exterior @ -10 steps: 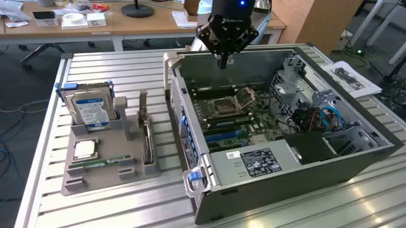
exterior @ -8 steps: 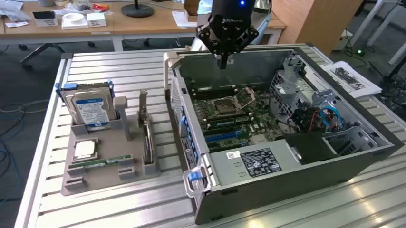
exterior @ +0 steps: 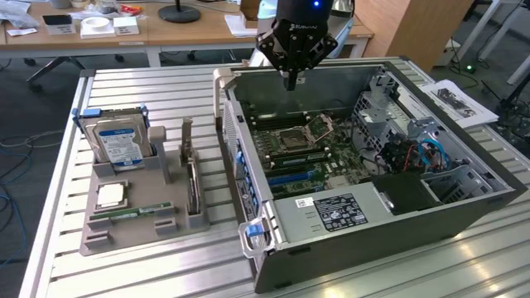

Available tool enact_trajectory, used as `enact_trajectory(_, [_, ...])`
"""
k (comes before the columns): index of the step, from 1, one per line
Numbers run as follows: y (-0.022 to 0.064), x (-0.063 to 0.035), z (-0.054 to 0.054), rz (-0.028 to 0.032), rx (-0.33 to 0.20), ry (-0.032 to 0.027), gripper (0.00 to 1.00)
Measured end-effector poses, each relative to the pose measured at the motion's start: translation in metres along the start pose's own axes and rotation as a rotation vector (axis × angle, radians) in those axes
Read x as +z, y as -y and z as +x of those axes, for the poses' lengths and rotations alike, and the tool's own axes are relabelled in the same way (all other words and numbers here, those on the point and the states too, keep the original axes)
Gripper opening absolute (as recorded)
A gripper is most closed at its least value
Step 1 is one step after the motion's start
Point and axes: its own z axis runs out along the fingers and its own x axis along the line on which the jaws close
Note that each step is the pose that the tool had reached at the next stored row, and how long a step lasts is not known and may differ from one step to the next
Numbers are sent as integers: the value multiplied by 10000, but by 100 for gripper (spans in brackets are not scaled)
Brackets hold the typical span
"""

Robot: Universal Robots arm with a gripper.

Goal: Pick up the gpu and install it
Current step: 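Reach for the gpu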

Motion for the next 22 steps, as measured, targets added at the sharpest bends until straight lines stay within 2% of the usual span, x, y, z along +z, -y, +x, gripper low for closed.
enact_trajectory(22, [15, -5, 206, 0, 0, 0, 11])
